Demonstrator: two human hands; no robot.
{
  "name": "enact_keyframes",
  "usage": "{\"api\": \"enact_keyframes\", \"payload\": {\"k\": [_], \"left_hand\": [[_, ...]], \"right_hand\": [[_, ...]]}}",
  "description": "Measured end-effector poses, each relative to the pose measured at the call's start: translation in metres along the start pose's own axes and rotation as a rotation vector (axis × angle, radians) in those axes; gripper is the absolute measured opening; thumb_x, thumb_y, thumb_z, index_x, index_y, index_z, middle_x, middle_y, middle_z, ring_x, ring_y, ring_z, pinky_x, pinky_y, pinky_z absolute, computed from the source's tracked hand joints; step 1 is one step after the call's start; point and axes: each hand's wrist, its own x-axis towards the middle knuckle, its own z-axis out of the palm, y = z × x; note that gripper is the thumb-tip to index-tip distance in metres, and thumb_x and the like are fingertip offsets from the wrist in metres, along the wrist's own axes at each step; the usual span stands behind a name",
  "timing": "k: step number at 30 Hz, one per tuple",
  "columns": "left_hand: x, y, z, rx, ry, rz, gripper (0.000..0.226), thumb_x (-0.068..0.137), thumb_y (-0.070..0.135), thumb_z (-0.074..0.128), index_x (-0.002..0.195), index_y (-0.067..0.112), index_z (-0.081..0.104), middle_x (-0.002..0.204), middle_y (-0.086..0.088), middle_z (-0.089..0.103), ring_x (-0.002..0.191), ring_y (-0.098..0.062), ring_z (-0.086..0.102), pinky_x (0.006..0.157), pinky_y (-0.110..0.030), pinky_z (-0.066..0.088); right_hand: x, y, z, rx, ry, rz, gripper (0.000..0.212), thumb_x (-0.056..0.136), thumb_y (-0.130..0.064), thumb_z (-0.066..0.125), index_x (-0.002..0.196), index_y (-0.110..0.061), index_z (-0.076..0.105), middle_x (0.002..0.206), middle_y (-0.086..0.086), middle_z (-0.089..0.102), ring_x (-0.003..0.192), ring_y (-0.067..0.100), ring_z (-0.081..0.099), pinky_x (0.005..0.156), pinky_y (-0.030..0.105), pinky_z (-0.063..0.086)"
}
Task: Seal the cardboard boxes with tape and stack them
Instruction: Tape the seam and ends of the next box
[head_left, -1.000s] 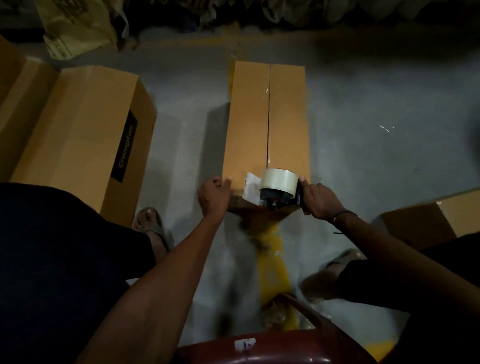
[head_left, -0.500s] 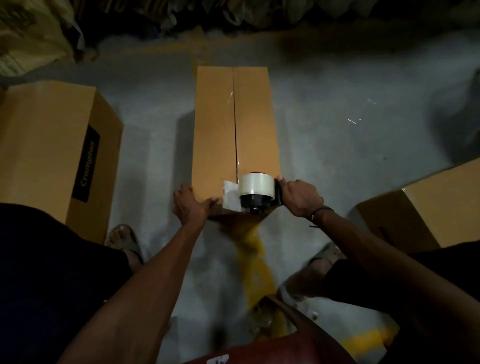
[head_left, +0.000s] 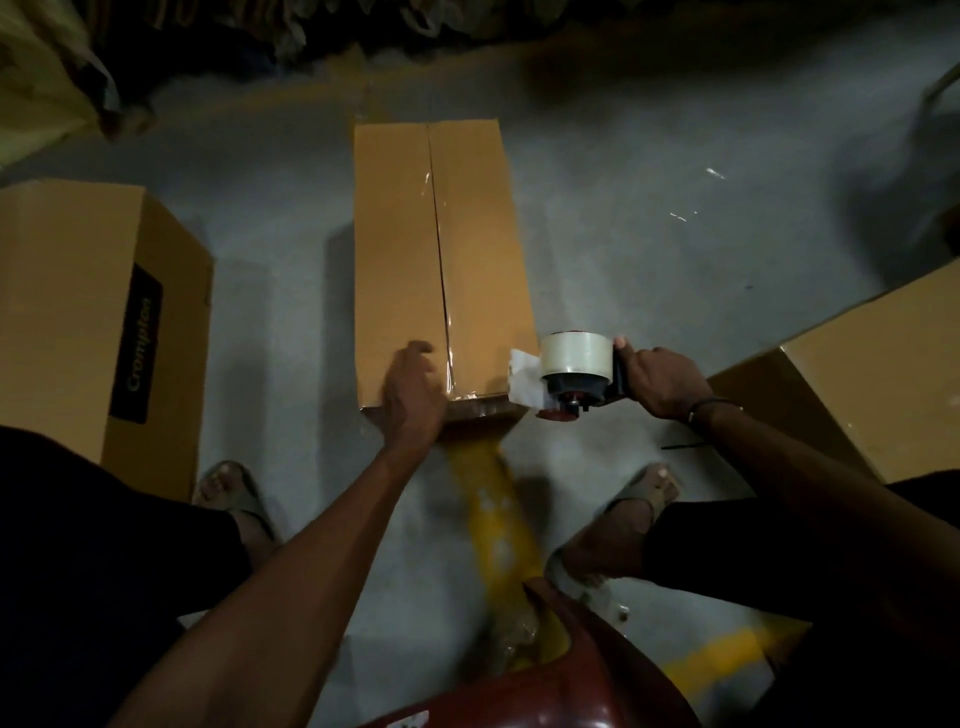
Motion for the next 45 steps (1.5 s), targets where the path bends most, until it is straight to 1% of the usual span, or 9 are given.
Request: {"api": "enact_keyframes", "payload": {"k": [4,8,13,21,24,29,33,41,45], "left_hand": [[-0.001,0.041,0.041,-0.203,-0.364,0.142,0.023,0.088,0.002,0.060,0.102,0.017,0.070,0.093,0.005,0.071,0.086,-0.016,0.068,0.075,-0.032,0.055],[0.001,0.038,0.060,-0.350,-0.493,0.046,0.027,0.089,0.011,0.076,0.112,0.022,0.070,0.110,0.005,0.074,0.102,-0.012,0.069,0.089,-0.034,0.057],[0.005,0.039,0.058,-0.193,-0.485,0.003,0.019,0.105,0.025,0.050,0.108,0.021,0.068,0.108,0.004,0.072,0.100,-0.019,0.065,0.078,-0.032,0.048],[0.012,0.061,0.062,-0.417,-0.557,-0.283,0.064,0.094,0.075,0.045,0.086,0.016,0.067,0.085,0.000,0.067,0.077,-0.017,0.057,0.083,-0.037,0.046],[0.015,0.077,0.065,-0.267,-0.664,-0.235,0.110,0.061,0.105,0.038,0.114,0.013,0.066,0.112,-0.010,0.068,0.105,-0.031,0.063,0.103,-0.054,0.048],[0.012,0.110,0.064,-0.069,-0.693,-0.397,0.160,0.031,0.113,0.041,0.159,0.018,0.023,0.159,-0.018,0.029,0.143,-0.042,0.031,0.116,-0.062,0.030],[0.038,0.076,0.098,-0.161,-0.718,-0.470,0.142,0.036,0.109,0.056,0.153,0.030,0.039,0.154,-0.012,0.042,0.136,-0.040,0.044,0.111,-0.062,0.038],[0.060,0.042,0.131,-0.108,-0.782,-0.400,0.117,0.047,0.111,0.045,0.135,0.035,0.058,0.137,-0.011,0.062,0.117,-0.037,0.061,0.102,-0.060,0.046],[0.045,0.096,0.073,-0.061,-0.756,-0.329,0.075,0.094,0.075,0.047,0.138,0.015,0.040,0.130,-0.005,0.053,0.114,-0.029,0.054,0.100,-0.042,0.042]], "right_hand": [[0.006,0.006,0.005,0.011,0.056,-0.025,0.086,0.100,-0.057,-0.006,0.121,-0.009,0.061,0.088,0.020,0.069,0.088,0.040,0.066,0.069,0.039,0.042],[0.010,0.010,0.009,0.092,0.060,-0.008,0.103,0.085,-0.075,-0.020,0.082,-0.012,0.062,0.074,0.014,0.065,0.079,0.035,0.065,0.069,0.034,0.041],[0.017,0.015,0.011,0.091,0.011,-0.042,0.124,0.074,-0.080,-0.030,0.103,-0.008,0.067,0.077,0.012,0.064,0.075,0.031,0.060,0.068,0.033,0.037],[0.011,0.037,0.014,0.112,-0.007,0.034,0.074,0.105,-0.057,0.004,0.066,-0.018,0.054,0.069,0.007,0.060,0.073,0.028,0.061,0.070,0.033,0.041],[0.021,0.030,0.019,0.086,-0.064,0.001,0.078,0.103,-0.061,0.002,0.073,-0.018,0.060,0.075,0.008,0.066,0.076,0.027,0.064,0.074,0.034,0.046],[0.035,0.021,0.017,0.163,-0.156,0.030,0.088,0.103,-0.063,0.000,0.069,-0.017,0.067,0.071,0.005,0.068,0.074,0.023,0.064,0.083,0.037,0.048],[0.040,0.019,0.018,0.189,-0.168,0.057,0.088,0.104,-0.061,0.002,0.071,-0.015,0.070,0.072,0.004,0.068,0.072,0.021,0.062,0.083,0.036,0.046],[0.031,0.026,0.034,0.157,-0.011,0.172,0.077,0.105,-0.060,0.006,0.067,-0.016,0.056,0.067,0.006,0.057,0.064,0.023,0.054,0.067,0.034,0.041],[0.022,0.025,0.056,0.191,0.135,0.404,0.077,0.106,-0.059,0.008,0.083,-0.012,0.065,0.078,0.012,0.061,0.075,0.034,0.060,0.068,0.037,0.043]]}}
